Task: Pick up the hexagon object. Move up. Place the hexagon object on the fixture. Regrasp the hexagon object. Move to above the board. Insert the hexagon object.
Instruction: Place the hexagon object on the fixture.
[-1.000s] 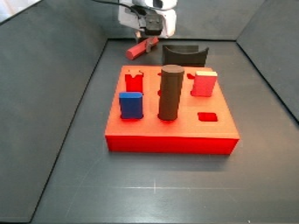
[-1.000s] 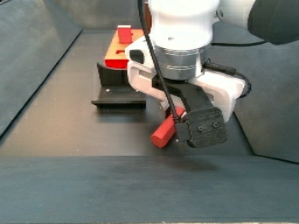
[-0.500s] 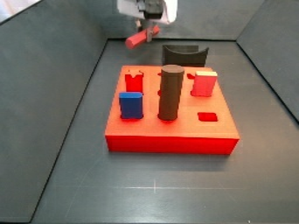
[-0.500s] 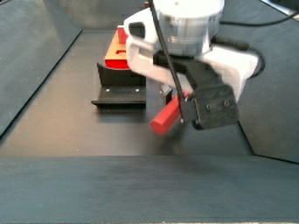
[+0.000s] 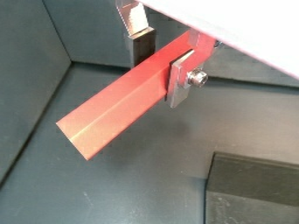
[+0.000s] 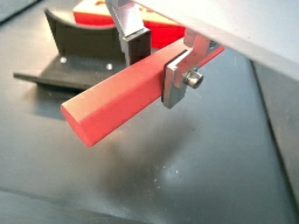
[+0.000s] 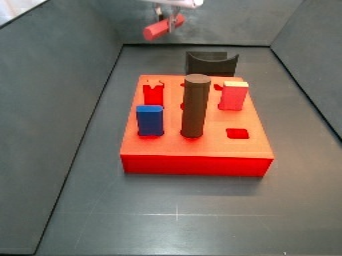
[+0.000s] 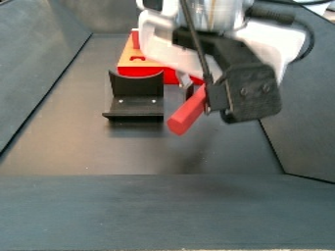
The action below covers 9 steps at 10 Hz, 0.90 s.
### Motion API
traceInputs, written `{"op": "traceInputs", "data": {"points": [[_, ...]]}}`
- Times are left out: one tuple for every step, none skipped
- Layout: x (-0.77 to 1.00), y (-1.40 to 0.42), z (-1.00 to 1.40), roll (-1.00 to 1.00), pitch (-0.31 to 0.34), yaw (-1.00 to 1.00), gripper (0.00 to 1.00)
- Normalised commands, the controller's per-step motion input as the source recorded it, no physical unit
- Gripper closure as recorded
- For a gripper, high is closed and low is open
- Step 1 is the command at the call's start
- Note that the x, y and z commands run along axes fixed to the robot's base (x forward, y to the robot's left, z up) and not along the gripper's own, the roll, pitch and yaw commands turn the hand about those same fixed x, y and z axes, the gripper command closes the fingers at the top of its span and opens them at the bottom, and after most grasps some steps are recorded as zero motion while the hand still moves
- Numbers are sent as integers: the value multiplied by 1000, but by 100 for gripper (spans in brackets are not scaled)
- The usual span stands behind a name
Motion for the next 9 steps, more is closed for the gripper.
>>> {"op": "traceInputs", "data": {"points": [[-23,-8,1000,88,84,9,100],[-25,-10,1000,96,92,15,100],[-28,-12,1000,86,90,15,100],[-33,-6,1000,76,85,10,100],[-27,-2,826,65,78,7,100],[-24,-4,732,69,84,9,100],[-14,-5,547,66,88,11,100],[-10,1,404,63,96,10,100],[0,1,216,59,107,11,100]]}}
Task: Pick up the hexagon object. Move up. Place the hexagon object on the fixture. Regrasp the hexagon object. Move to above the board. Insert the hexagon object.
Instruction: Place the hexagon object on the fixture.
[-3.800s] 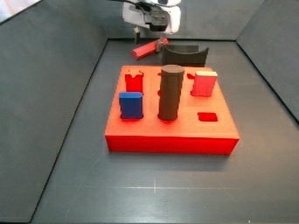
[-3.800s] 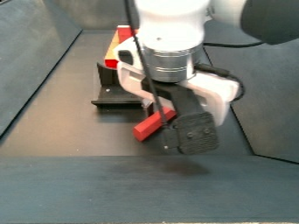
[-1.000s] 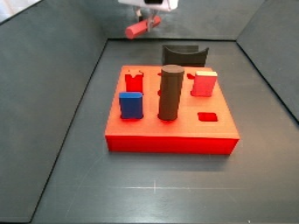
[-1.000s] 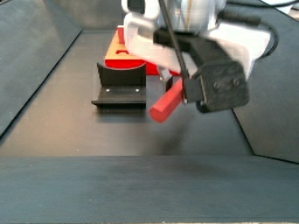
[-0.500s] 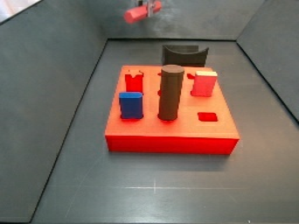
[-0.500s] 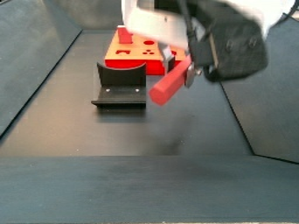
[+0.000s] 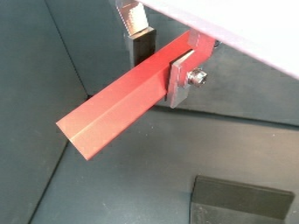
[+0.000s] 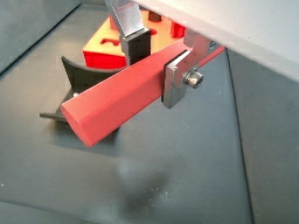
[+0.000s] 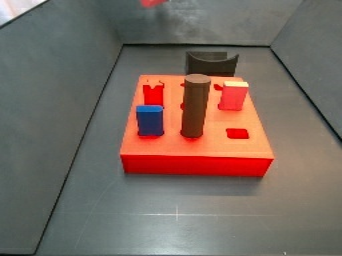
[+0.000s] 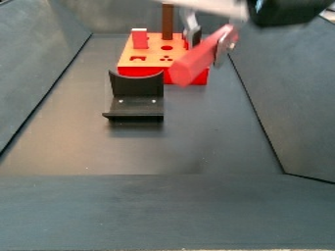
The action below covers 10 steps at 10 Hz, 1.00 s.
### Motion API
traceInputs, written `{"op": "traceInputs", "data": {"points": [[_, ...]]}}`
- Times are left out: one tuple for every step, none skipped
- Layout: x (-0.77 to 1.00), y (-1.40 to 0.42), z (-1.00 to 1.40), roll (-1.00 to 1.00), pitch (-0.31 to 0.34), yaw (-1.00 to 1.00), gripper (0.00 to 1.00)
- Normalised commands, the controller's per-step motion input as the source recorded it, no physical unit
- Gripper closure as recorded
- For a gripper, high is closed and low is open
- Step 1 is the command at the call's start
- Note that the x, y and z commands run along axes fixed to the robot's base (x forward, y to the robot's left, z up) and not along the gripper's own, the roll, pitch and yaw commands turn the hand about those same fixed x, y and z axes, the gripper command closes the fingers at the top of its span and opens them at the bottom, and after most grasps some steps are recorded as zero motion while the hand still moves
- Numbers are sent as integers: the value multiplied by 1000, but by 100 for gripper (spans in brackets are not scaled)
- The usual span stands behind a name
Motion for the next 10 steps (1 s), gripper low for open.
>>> {"op": "traceInputs", "data": {"points": [[1000,-548,134,150,-108,1000,100],[1000,-531,83,155,-105,1000,100],[1000,-494,75,166,-103,1000,100],[1000,-430,67,179,-83,1000,100],[1000,-409,62,193,-67,1000,100],[1000,-363,46,233,-52,1000,100],[1000,-340,42,250,-41,1000,100],[1000,-295,39,205,-4,714,100],[1000,-233,23,130,17,381,100],[1000,-190,14,81,31,217,100]]}}
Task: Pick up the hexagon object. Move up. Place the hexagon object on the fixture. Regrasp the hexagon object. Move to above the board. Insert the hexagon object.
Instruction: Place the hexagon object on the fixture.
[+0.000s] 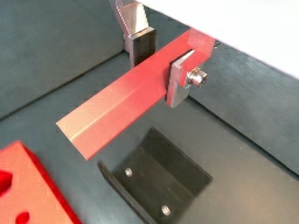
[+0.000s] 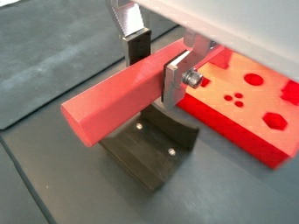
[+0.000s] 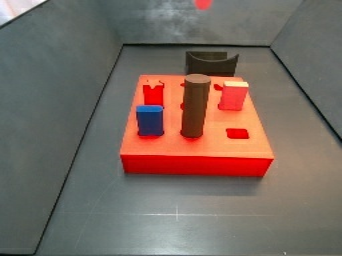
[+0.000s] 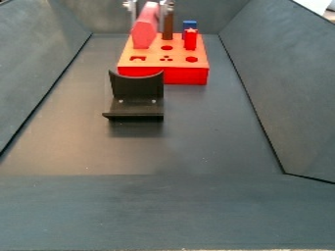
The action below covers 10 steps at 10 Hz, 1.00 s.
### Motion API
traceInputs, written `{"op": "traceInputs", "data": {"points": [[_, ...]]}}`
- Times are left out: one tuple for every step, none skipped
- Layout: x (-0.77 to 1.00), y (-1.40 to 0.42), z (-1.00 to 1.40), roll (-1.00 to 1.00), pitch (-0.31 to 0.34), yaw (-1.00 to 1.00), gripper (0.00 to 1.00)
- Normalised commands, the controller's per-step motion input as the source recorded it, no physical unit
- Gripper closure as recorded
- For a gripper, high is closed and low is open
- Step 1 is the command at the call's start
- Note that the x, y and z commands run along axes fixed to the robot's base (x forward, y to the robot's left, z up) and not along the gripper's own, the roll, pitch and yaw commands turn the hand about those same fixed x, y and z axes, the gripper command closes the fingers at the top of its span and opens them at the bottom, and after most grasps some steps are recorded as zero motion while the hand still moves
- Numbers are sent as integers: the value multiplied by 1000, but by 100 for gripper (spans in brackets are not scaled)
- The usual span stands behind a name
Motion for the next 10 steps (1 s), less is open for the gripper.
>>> {"op": "traceInputs", "data": {"points": [[1000,-167,15,66,42,151,100],[1000,-123,11,53,76,77,100],[951,-79,8,49,96,50,100],[855,-49,5,44,114,41,100],[739,-27,6,36,133,36,100],[-27,-406,-216,-1000,114,-15,100],[-111,-350,-201,-1000,118,-23,100],[-158,-165,-130,-1000,122,-39,100],[-159,-77,-50,-1000,121,-48,100],[-88,-33,-23,-1000,114,-57,100]]}}
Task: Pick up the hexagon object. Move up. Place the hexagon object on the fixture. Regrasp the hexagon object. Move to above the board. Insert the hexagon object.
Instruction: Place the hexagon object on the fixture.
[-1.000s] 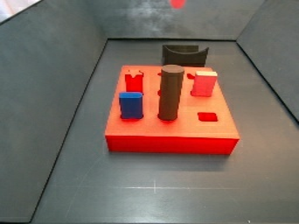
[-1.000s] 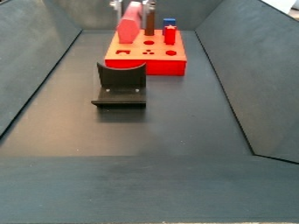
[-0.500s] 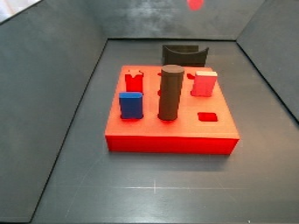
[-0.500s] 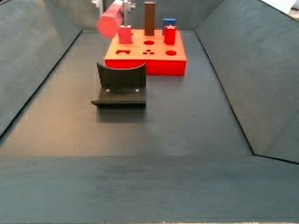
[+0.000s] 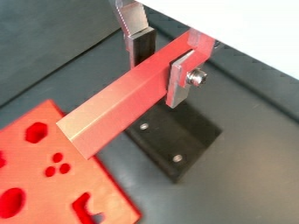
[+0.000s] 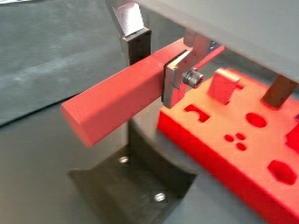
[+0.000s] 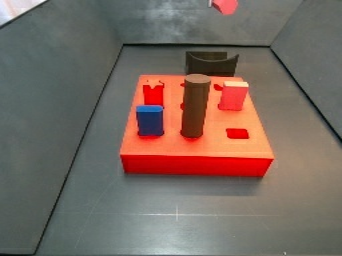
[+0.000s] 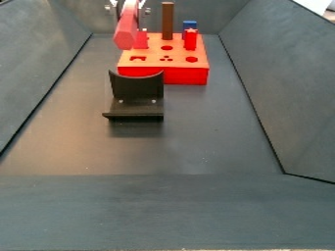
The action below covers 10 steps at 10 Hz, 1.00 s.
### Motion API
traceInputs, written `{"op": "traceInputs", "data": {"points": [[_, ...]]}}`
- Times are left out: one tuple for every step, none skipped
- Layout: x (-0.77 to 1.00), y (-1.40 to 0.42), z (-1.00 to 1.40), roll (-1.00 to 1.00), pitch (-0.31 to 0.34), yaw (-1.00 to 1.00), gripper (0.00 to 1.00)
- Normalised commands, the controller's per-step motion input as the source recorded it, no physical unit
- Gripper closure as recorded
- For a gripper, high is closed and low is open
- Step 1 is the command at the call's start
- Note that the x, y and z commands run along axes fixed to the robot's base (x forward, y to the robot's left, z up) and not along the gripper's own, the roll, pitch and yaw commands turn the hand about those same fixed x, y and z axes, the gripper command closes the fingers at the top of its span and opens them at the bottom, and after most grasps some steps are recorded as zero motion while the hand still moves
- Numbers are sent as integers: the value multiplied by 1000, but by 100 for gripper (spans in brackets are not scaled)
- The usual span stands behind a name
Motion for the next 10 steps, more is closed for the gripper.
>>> {"op": "traceInputs", "data": {"points": [[-25,1,-6,-1000,117,-71,100],[0,12,-2,-1000,124,-80,100],[46,29,-14,-1000,139,-100,100],[76,37,-23,-1000,152,-120,100],[96,48,-25,-864,152,-135,100],[98,49,-22,-754,139,-137,100],[91,48,-20,-529,105,-139,100],[82,47,-18,-303,68,-136,100],[131,132,-1000,-1000,182,-74,100],[137,139,-1000,-1000,167,-90,100]]}}
